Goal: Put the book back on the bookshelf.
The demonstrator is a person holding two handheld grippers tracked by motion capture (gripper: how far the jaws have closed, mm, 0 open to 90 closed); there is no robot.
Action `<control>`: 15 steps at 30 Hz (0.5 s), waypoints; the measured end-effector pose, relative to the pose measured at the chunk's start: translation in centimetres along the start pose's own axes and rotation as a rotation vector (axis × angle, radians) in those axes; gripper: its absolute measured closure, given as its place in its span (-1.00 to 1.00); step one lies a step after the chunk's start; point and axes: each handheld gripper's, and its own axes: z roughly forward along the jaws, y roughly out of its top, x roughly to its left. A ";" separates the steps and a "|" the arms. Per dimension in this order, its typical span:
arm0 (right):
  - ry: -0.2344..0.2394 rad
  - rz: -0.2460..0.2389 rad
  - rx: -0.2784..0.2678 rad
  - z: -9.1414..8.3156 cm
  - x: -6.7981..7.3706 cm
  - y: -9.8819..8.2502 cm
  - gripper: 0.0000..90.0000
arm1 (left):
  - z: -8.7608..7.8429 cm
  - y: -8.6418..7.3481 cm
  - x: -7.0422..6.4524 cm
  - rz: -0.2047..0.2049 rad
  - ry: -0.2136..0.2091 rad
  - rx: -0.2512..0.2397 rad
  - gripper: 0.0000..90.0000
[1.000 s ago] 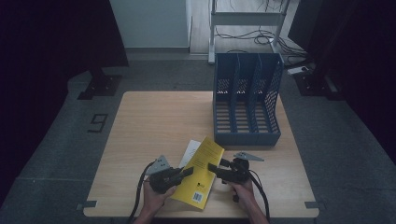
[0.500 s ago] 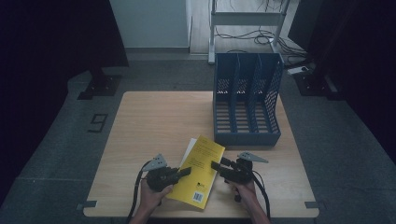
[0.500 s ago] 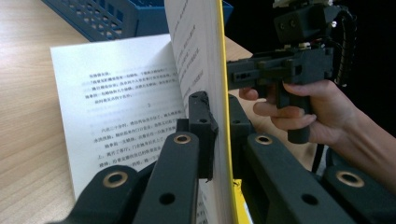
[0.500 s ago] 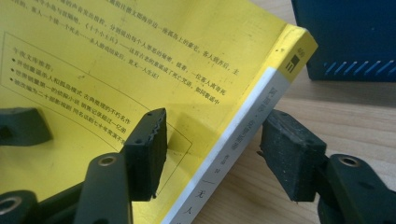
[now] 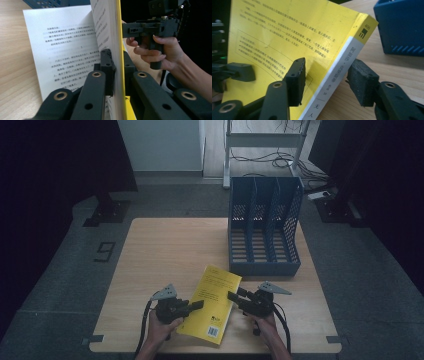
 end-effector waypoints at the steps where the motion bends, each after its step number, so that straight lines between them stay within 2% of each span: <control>1: 0.009 -0.008 -0.004 0.0 0.1 0.1 0.11 | 0.3 -0.1 0.0 0.000 -0.005 0.010 0.84; 4: 0.011 -0.019 -0.001 0.1 0.2 0.0 0.12 | 0.4 -0.1 0.0 0.003 0.001 0.019 0.84; 10: 0.016 -0.035 -0.014 0.0 0.5 0.0 0.12 | 0.1 0.0 -0.4 0.020 0.013 0.005 0.88; 13: 0.026 -0.035 -0.023 0.0 0.4 0.1 0.10 | 0.0 0.0 -0.6 0.038 -0.032 -0.013 0.90; 15: 0.034 -0.034 -0.029 0.0 0.4 0.1 0.09 | 0.0 0.1 -0.6 0.045 -0.039 -0.015 0.91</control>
